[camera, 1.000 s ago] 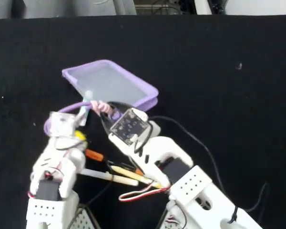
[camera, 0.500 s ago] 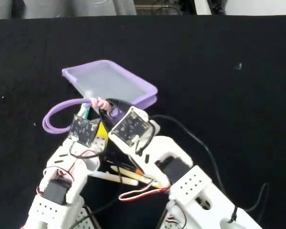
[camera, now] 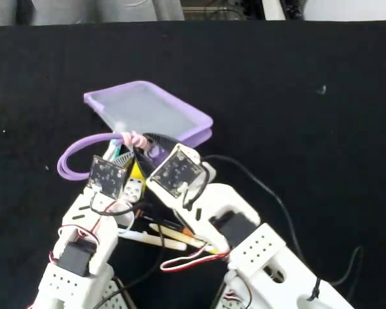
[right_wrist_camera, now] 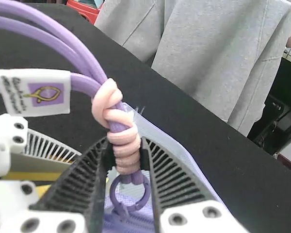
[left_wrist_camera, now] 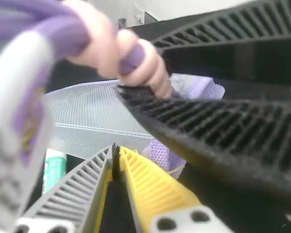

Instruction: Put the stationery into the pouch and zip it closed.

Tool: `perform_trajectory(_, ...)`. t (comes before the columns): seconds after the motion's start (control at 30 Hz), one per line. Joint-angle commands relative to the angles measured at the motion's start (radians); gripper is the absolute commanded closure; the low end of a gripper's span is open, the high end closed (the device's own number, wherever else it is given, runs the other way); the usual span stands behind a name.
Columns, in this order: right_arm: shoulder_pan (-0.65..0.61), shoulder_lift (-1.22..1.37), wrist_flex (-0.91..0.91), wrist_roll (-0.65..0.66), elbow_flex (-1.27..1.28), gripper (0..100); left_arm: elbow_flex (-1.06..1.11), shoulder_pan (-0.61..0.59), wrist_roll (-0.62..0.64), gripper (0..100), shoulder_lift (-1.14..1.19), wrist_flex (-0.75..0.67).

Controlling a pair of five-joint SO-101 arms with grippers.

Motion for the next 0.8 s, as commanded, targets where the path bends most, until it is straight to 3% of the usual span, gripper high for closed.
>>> perform_trajectory(0.0,0.000,-0.027,-0.023,-0.008,-0.015,98.8,0.024,0.005,0.137,97,-0.008,-0.018)
perform_trajectory(0.3,0.000,-0.107,-0.020,-0.008,-0.007,98.8,0.024,0.012,0.146,97,-0.008,-0.017)
perform_trajectory(0.47,0.000,-0.249,0.095,-0.018,-0.005,98.8,0.012,0.074,0.141,97,-0.011,-0.026)
perform_trajectory(0.6,0.003,-0.354,0.180,-0.115,-0.004,98.8,-0.030,0.157,0.140,97,-0.011,-0.020)
perform_trajectory(0.77,0.003,-0.404,0.232,-0.118,-0.002,98.8,-0.096,0.160,0.143,97,-0.011,-0.020)
